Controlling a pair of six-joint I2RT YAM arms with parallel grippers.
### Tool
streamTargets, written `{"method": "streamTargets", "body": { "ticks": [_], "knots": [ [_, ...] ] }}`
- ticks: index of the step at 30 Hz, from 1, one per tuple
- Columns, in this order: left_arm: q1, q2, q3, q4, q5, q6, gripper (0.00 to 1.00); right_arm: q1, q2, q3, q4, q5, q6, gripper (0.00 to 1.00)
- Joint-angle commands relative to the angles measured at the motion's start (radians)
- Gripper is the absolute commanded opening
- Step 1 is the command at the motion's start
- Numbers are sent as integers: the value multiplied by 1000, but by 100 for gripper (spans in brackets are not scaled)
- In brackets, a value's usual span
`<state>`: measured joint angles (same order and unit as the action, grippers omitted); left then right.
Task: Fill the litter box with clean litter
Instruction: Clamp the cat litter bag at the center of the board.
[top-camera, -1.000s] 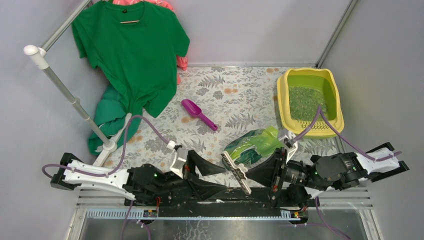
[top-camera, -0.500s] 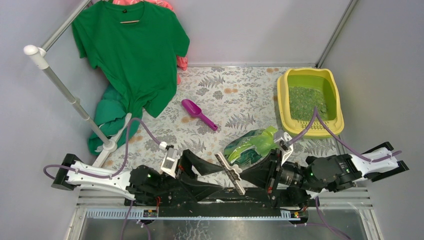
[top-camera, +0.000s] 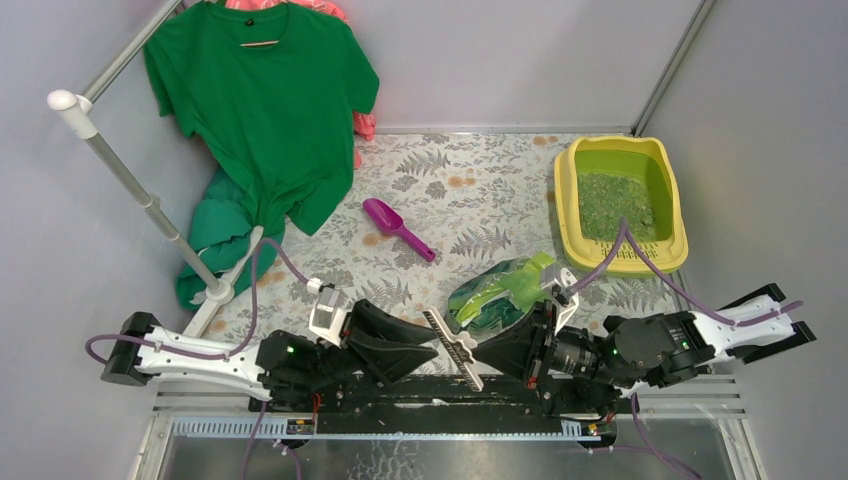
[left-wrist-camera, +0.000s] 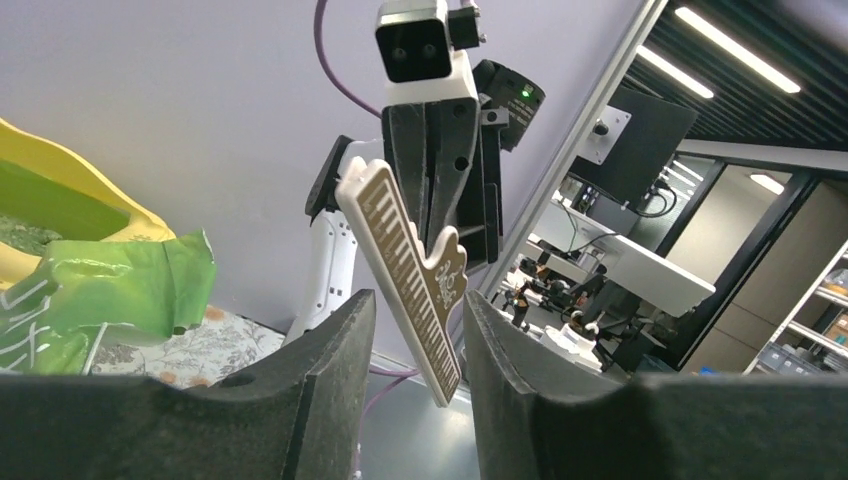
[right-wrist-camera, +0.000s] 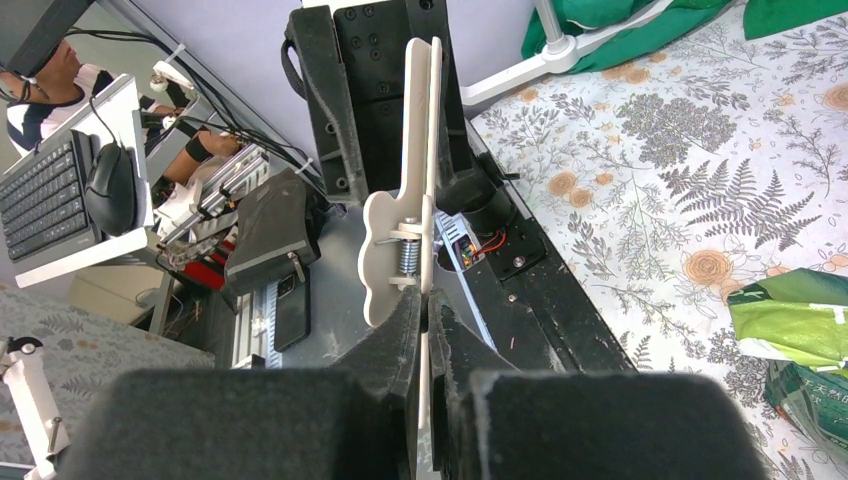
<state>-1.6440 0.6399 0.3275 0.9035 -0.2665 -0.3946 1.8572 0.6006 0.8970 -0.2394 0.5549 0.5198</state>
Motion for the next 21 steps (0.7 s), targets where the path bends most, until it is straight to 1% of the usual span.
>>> {"method": "streamTargets", "body": {
  "ticks": [1, 3, 4, 13, 16, 19, 21],
  "knots": [
    [30, 22, 7, 93, 15, -36, 43, 5, 4, -5, 82, 1, -15, 2],
    [38, 36, 10, 101, 23, -47, 39, 5, 9, -6, 89, 3, -19, 2],
    [43, 44, 11, 109, 24, -52, 38, 5, 11, -6, 90, 4, -18, 2],
    [86, 79, 13, 140, 70, -98, 40, 4, 33, -8, 92, 36, -20, 2],
    [94, 87, 15, 149, 82, -105, 38, 3, 29, -15, 97, 51, -17, 2],
    [101, 103, 22, 156, 104, -115, 25, 4, 28, -17, 98, 61, -17, 2],
    [106, 115, 26, 163, 121, -122, 19, 3, 32, -17, 96, 65, -16, 2]
  ]
}}
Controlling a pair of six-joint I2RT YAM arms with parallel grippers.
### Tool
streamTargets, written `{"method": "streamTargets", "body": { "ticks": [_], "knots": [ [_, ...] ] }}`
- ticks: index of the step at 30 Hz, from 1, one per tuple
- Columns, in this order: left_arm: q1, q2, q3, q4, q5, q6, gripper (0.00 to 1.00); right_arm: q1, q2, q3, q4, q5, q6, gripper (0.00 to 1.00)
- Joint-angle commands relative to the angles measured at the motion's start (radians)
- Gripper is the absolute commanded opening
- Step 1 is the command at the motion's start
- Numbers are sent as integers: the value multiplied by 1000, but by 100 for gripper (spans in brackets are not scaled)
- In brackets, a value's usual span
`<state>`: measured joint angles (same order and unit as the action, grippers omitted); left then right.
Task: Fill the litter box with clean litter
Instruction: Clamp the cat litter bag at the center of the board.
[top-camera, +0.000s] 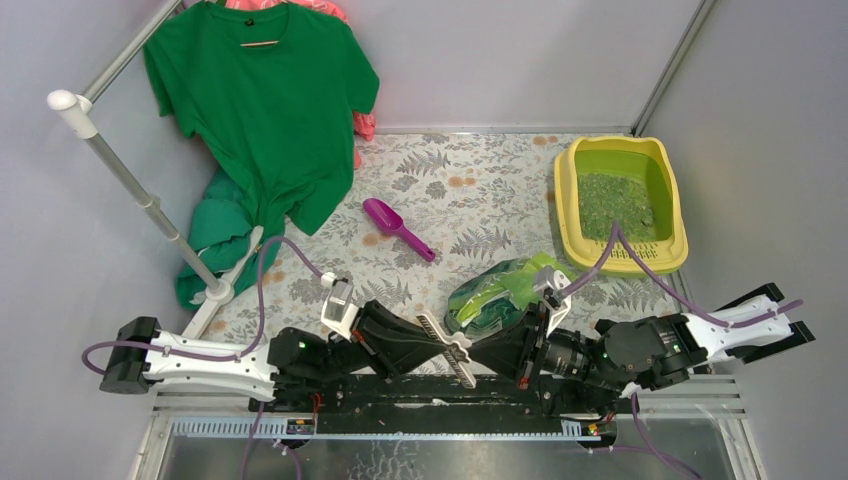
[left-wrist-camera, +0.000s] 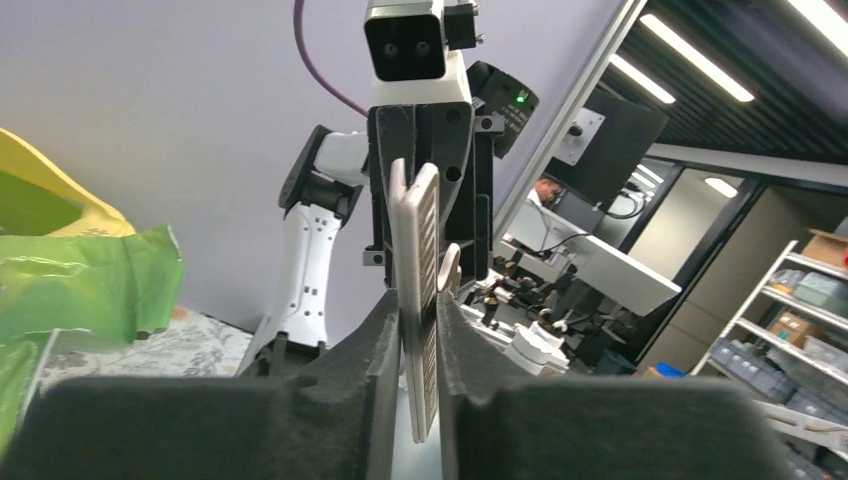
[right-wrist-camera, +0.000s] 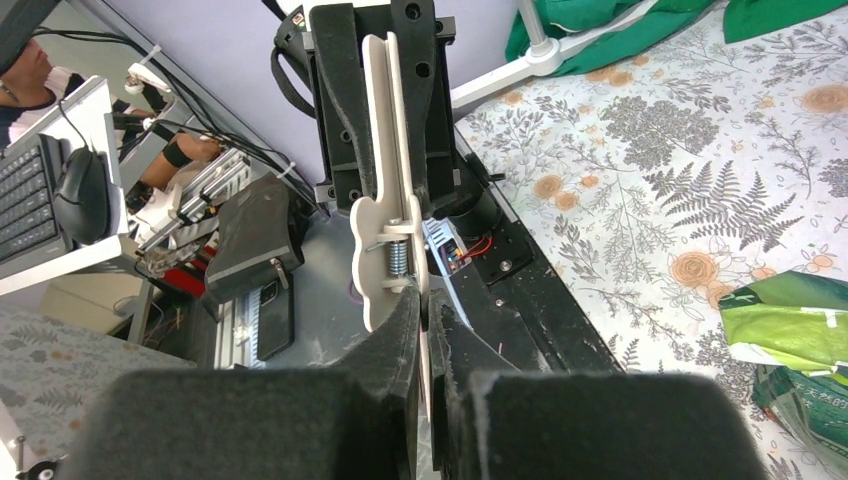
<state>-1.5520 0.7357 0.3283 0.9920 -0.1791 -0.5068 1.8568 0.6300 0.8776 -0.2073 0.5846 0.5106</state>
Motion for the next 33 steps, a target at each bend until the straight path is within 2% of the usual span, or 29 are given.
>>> {"method": "streamTargets", "body": {
  "ticks": [1, 2, 4, 7, 12, 19, 24, 29, 33],
  "knots": [
    [18, 26, 26, 80, 42, -14, 16, 3, 6, 3, 65, 37, -7, 2],
    [22, 33, 28, 87, 51, -19, 11, 4, 11, 4, 64, 36, -7, 3],
    [28, 40, 28, 94, 72, -28, 8, 2, 23, 14, 45, 45, 1, 7],
    [38, 31, 37, 65, 80, -40, 6, 2, 23, 27, 9, 55, 18, 27],
    [53, -25, 51, -36, 60, -74, 5, 2, -31, 26, -54, 53, 39, 44],
    [118, -52, 94, -187, 67, -196, 5, 3, -44, 49, -116, 4, 27, 46],
    [171, -66, 119, -283, 102, -279, 4, 2, 11, 107, -153, -69, -8, 53],
    [210, -81, 125, -329, 150, -324, 4, 1, 20, 120, -111, -39, -47, 60],
    [242, -69, 114, -290, 213, -360, 4, 2, 20, 137, -138, 52, -38, 63]
  ]
}}
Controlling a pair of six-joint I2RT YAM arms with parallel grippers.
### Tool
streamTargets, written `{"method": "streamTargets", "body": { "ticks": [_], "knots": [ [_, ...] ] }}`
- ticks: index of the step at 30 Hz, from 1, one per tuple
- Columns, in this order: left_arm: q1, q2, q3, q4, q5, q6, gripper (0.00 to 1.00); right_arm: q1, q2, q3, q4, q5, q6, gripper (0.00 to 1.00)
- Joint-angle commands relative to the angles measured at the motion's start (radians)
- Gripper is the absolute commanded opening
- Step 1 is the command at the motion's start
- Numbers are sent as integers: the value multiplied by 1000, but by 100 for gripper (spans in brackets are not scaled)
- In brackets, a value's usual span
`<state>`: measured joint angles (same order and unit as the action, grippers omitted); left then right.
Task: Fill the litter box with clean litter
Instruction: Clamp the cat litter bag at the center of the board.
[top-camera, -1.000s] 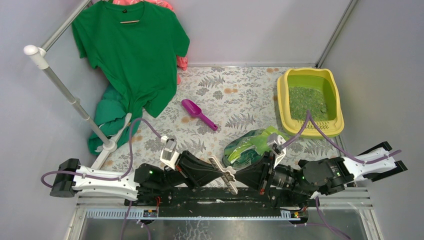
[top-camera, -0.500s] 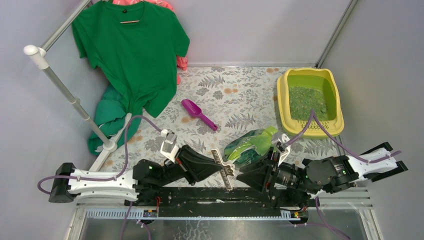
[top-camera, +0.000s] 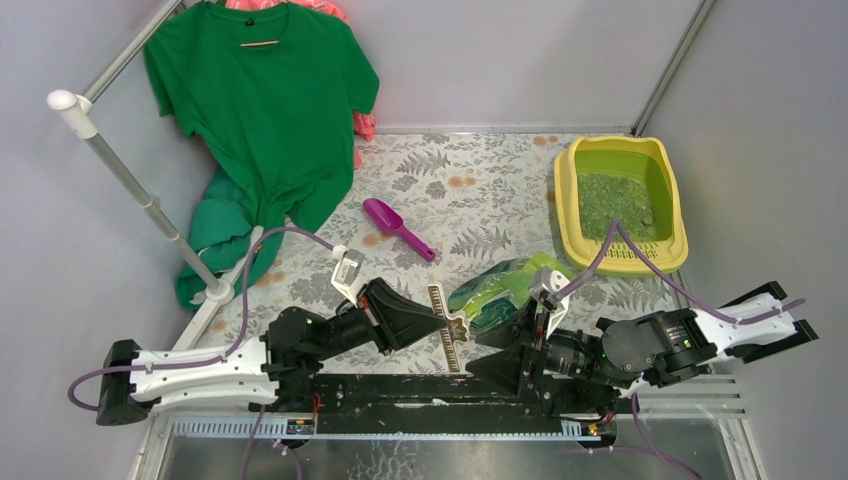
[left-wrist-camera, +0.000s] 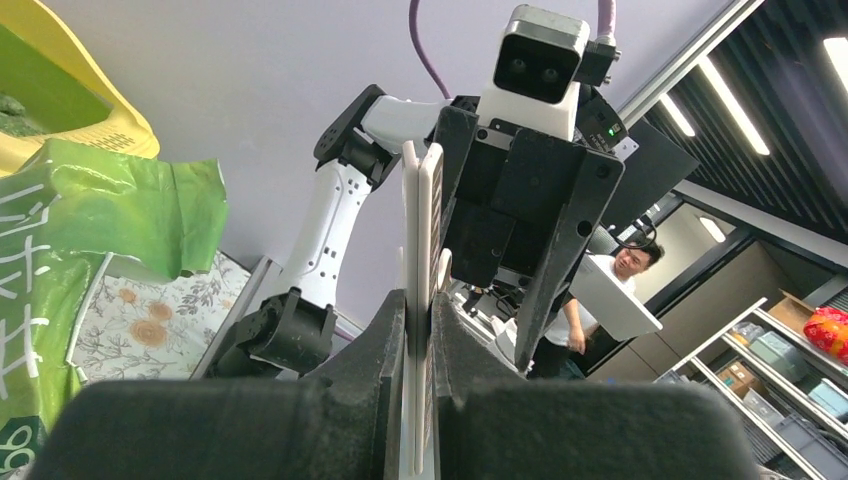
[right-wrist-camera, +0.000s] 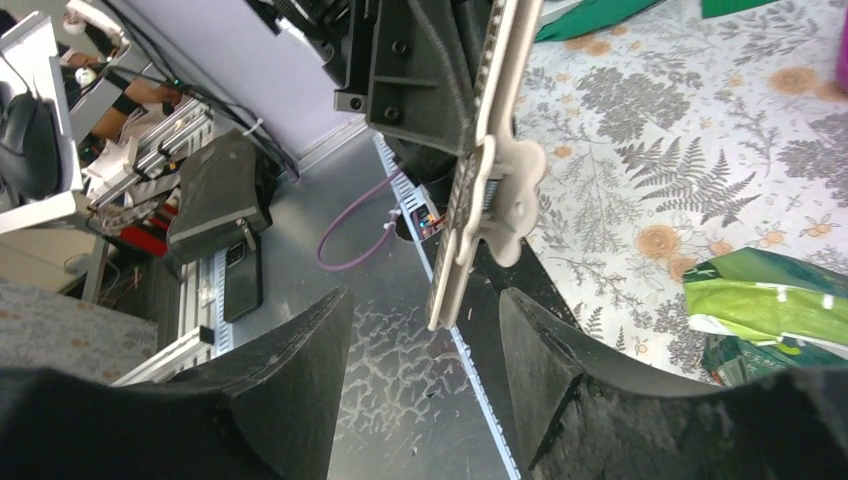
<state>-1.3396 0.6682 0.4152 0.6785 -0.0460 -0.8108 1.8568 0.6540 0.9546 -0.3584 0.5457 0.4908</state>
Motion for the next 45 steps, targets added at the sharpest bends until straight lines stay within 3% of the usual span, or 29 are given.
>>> {"method": "streamTargets", "body": {
  "ticks": [1, 10, 16, 28, 45],
  "knots": [
    [35, 3, 26, 32, 91, -63, 4, 2, -6, 63, 6, 108, -11, 64],
    [77, 55, 6, 144, 175, -125, 4, 2, 5, 92, -46, 168, 18, 75],
    [89, 92, 8, 208, 205, -150, 3, 1, 47, 121, -67, 205, 28, 76],
    [100, 108, 5, 230, 215, -156, 2, -6, 66, 121, -28, 182, 15, 60],
    [105, 134, 9, 261, 230, -162, 2, -34, 73, 105, -2, 136, 14, 53]
  ]
}}
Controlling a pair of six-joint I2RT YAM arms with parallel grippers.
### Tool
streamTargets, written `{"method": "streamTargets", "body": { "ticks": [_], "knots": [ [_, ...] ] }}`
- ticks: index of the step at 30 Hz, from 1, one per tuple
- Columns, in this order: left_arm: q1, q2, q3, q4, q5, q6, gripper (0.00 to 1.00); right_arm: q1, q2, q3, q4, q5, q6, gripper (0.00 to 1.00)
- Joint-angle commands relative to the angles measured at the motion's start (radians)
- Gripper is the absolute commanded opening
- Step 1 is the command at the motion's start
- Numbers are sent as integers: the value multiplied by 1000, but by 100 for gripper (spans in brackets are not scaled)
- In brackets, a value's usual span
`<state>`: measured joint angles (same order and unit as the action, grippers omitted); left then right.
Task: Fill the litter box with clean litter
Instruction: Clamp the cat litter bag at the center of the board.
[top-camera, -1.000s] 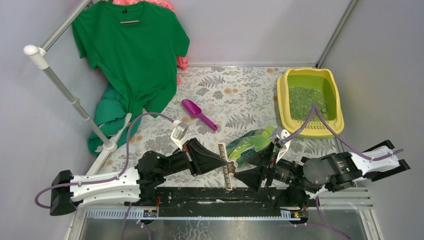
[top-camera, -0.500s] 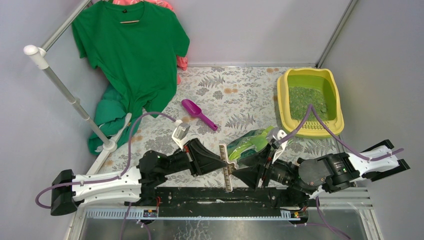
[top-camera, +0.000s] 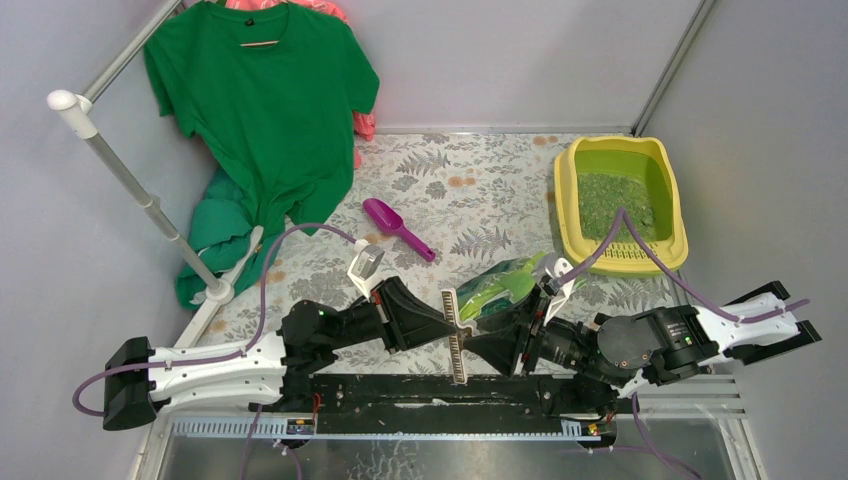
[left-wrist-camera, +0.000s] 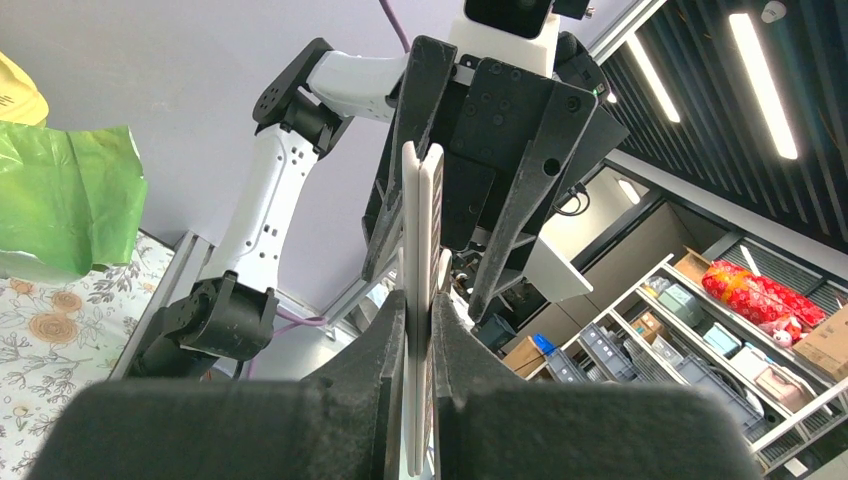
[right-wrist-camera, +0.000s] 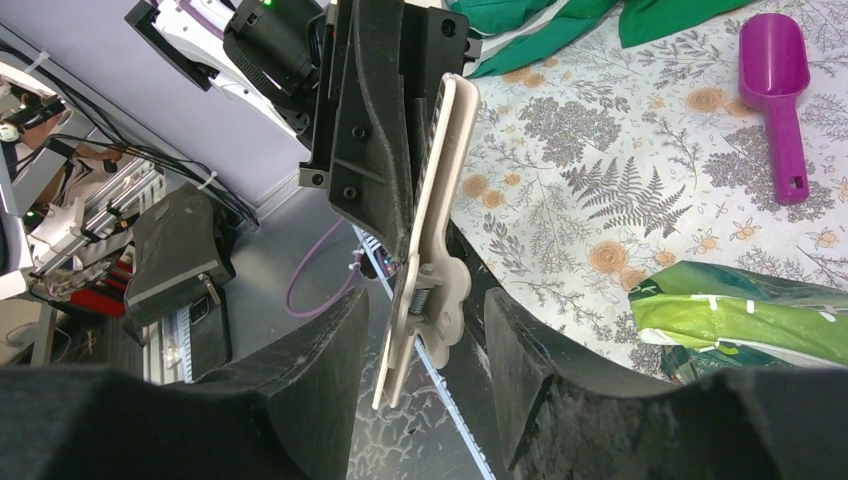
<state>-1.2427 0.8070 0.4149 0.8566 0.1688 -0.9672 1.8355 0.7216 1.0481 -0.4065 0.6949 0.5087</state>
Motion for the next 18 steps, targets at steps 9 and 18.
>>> {"method": "streamTargets", "body": {
  "ticks": [9, 18],
  "knots": [
    [11, -8, 13, 74, 14, -1, 2, -37, 6, -4, 50, -50, 10, 42],
    [12, -24, 19, 51, 8, 14, 11, -54, 12, 9, 13, -41, 37, 16]
  ]
}}
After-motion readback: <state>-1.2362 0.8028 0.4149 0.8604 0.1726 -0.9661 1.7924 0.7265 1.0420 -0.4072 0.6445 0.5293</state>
